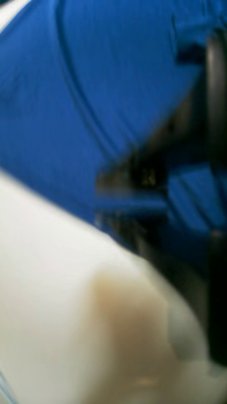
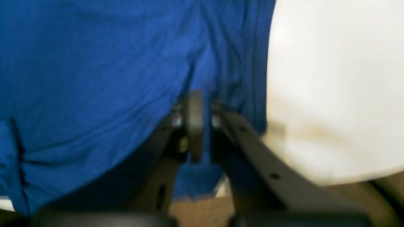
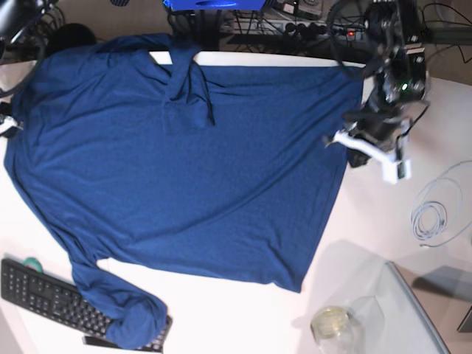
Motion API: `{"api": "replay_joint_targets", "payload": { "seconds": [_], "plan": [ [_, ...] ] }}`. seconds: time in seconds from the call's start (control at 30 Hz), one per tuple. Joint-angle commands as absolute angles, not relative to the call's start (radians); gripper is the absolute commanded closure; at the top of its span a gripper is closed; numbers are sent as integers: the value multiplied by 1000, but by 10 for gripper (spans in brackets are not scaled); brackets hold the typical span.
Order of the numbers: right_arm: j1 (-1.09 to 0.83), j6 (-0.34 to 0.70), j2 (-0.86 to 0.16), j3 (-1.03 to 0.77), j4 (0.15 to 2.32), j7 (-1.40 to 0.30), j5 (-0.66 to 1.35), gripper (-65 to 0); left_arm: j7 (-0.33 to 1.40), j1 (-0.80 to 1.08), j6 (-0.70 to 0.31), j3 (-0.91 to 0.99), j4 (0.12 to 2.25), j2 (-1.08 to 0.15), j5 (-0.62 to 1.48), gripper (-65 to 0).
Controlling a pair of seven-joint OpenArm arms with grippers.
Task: Layout the t-shirt on the table in an organized manner, then fold the t-shirt properly
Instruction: 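Release the shirt edge and move the right gripper over the shirt, then press the right gripper onto the shirt body near the collar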
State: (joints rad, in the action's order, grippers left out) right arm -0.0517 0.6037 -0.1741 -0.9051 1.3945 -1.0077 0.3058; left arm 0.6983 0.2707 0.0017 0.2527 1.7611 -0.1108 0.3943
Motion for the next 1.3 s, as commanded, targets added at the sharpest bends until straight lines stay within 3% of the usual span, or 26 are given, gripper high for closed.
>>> {"api": "replay_joint_targets", "payload": {
  "seconds": [0.0,0.2,0.43,0.63,0.87,0.97,1.27],
  "plan": [
    [-18,601,-206,-909,1353,-977,272,0,687,229,10,229,1719,-125,389,0],
    [137,601,-266,-812,1024,-780,73,-3,680,10,10,119,1359,-111,292,0],
    [269,599,-344,-800,693,-656,59,-6,679,-84,10,114,1231,-85,209,0],
    [386,475,-389,-796,446,-476,59,-8,573,-176,10,113,1036,-85,211,0],
    [470,443,-403,-693,395,-338,59,-8,456,-305,10,113,809,-85,211,0],
    [499,377,-401,-659,392,-294,59,-8,437,-346,10,116,766,-74,211,0],
    [555,340,-427,-596,424,-302,61,-5,524,-334,10,139,934,-71,234,0]
  ]
}}
